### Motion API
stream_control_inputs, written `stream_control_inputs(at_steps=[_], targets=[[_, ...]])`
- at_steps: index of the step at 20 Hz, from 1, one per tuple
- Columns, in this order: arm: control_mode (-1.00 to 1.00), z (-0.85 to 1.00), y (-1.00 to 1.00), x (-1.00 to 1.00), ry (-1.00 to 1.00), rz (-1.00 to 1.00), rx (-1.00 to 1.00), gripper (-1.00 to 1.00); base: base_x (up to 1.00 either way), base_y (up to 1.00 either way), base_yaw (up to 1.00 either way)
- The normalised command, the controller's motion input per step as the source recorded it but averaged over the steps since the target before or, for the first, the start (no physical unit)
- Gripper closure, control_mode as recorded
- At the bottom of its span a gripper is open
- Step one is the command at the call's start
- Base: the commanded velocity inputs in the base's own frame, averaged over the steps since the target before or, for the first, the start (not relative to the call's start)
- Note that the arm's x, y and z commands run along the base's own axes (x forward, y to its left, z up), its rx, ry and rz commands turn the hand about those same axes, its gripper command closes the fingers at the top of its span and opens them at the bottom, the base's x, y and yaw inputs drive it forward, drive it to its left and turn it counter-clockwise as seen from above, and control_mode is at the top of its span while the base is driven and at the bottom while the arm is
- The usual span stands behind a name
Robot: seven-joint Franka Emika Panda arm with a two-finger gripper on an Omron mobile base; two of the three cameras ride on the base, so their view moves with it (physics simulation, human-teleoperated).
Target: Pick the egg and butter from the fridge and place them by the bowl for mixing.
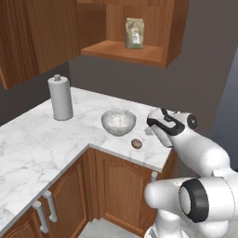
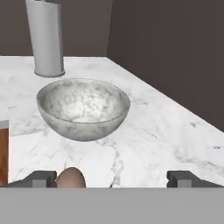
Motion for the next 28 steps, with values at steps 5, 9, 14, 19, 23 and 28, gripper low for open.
stream_control_inputs(at_steps=[5, 9, 14, 19, 23, 28], targets=[[-1.00, 0.95, -0.01, -0.52, 0.24, -0.25, 0.00, -1.00, 0.00, 0.00, 0.00], [-1.00, 0.78, -0.05, -0.58, 0.11, -0.20, 0.00, -1.00, 0.00, 0.00, 0.00], [-1.00, 0.76, -0.08, -0.57, 0.00, -0.14, 0.00, -1.00, 0.00, 0.00, 0.00], [-1.00, 0.19, -0.01, -0.76, -0.04, -0.02, 0.03, -1.00, 0.00, 0.00, 0.00], [-1.00, 0.29, -0.05, -0.71, -0.02, 0.00, 0.12, -1.00, 0.00, 0.00, 0.00], [-1.00, 0.49, -0.02, -0.50, 0.01, 0.00, 0.08, -1.00, 0.00, 0.00, 0.00]])
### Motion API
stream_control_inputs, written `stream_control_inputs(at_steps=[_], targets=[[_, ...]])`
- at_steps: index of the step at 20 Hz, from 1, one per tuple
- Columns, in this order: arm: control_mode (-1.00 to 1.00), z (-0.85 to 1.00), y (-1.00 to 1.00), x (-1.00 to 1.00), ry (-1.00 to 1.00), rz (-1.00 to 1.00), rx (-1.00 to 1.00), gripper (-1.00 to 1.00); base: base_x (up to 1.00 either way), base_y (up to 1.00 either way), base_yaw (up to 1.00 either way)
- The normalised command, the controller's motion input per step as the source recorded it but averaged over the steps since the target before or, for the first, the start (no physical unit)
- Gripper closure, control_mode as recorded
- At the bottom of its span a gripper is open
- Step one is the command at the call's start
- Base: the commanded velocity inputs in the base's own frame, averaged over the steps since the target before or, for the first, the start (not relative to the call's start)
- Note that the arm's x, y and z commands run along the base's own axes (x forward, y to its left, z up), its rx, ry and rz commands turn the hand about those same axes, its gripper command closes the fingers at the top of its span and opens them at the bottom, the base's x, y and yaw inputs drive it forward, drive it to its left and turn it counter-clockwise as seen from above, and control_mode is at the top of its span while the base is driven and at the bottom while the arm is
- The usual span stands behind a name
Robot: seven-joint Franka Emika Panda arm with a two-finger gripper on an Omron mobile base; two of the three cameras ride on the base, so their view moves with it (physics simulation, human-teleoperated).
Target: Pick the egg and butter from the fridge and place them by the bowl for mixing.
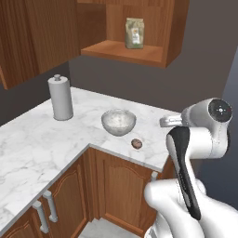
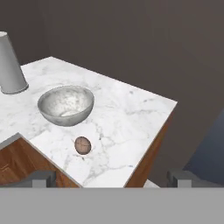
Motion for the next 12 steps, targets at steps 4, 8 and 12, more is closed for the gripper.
stream_control_inputs(at_steps=[4, 8, 12], targets=[[-1.00, 0.36, 0.00, -0.48, 0.02, 0.00, 0.01, -1.00, 0.00, 0.00, 0.00], [-1.00, 0.27, 0.00, -0.49, 0.02, 0.00, 0.01, -1.00, 0.00, 0.00, 0.00], [-1.00, 0.00, 0.00, -0.28, 0.00, 0.00, 0.00, -1.00, 0.00, 0.00, 0.00]])
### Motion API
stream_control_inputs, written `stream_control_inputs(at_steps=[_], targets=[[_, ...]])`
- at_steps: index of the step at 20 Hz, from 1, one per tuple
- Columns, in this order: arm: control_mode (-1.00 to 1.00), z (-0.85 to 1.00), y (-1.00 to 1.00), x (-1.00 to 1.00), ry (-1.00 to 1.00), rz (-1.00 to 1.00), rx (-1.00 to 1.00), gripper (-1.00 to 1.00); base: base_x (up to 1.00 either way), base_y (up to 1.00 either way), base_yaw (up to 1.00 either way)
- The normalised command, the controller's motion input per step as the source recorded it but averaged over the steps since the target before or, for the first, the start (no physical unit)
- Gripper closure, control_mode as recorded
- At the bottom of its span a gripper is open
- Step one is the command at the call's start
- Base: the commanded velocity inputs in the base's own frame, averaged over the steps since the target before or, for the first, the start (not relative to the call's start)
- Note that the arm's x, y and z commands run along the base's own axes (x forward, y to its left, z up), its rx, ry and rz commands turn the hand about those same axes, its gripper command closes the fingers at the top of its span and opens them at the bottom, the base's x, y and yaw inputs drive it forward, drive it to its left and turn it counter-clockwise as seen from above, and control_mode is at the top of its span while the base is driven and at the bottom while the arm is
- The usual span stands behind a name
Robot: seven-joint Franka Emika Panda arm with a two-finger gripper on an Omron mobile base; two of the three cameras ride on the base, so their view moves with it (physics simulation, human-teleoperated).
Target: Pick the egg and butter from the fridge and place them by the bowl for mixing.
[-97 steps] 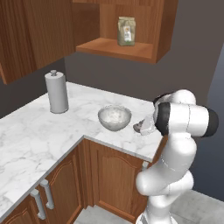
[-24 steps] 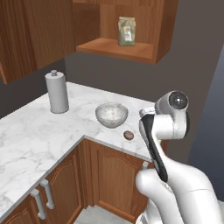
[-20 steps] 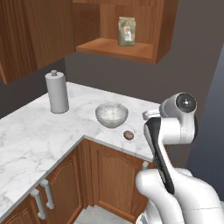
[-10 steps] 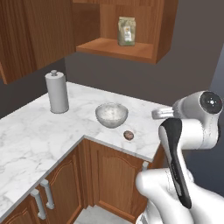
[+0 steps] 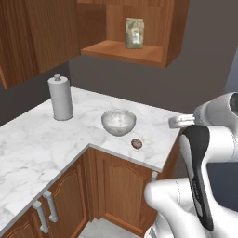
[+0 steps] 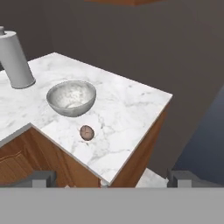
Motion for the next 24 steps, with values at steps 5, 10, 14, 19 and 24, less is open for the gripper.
stream_control_inputs(at_steps=[5, 10, 14, 19, 24], targets=[[-1.00, 0.00, 0.01, -0.27, 0.00, 0.00, 0.03, -1.00, 0.00, 0.00, 0.00], [1.00, 0.00, 0.00, 0.00, 0.00, 0.00, 0.00, -1.00, -0.98, 0.71, 0.07], [1.00, 0.00, 0.00, 0.00, 0.00, 0.00, 0.00, -1.00, -0.94, 0.95, 0.41], [1.00, 0.00, 0.00, 0.00, 0.00, 0.00, 0.00, -1.00, -0.26, 0.87, 0.86], [1.00, 0.00, 0.00, 0.00, 0.00, 0.00, 0.00, -1.00, -0.10, 0.62, 0.95]])
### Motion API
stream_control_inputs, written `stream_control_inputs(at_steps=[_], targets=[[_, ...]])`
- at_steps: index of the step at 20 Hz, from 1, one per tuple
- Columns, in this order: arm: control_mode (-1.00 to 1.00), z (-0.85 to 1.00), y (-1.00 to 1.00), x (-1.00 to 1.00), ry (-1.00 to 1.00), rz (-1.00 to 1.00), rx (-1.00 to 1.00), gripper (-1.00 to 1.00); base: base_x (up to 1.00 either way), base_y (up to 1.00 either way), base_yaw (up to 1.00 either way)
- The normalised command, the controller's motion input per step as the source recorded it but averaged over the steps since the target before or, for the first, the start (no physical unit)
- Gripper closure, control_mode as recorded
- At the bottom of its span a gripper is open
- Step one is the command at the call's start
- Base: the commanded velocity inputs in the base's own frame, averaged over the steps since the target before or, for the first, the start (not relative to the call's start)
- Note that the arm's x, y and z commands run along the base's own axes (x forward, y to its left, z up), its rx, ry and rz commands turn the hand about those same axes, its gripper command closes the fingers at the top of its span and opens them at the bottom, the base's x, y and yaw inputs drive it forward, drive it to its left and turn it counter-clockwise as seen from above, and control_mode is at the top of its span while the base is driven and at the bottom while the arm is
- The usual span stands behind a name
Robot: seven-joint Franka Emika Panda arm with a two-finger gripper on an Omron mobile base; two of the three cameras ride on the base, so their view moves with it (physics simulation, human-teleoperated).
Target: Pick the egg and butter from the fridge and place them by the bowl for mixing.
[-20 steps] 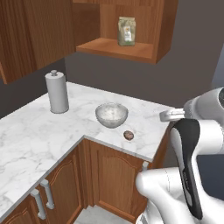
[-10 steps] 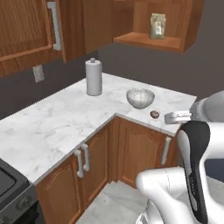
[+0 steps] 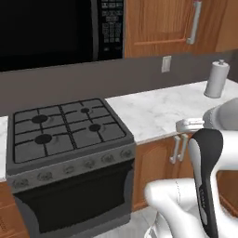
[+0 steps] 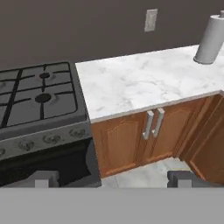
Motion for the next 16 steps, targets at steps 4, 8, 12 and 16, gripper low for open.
stream_control_inputs(at_steps=[4, 8, 12, 16], targets=[[1.00, 0.00, 0.00, 0.00, 0.00, 0.00, 0.00, -1.00, -0.26, 0.69, 0.89], [1.00, 0.00, 0.00, 0.00, 0.00, 0.00, 0.00, -1.00, -0.62, 0.84, 0.75], [1.00, 0.00, 0.00, 0.00, 0.00, 0.00, 0.00, -1.00, -0.79, 0.53, 0.56], [1.00, 0.00, 0.00, 0.00, 0.00, 0.00, 0.00, -1.00, -0.52, 0.17, -0.22]])
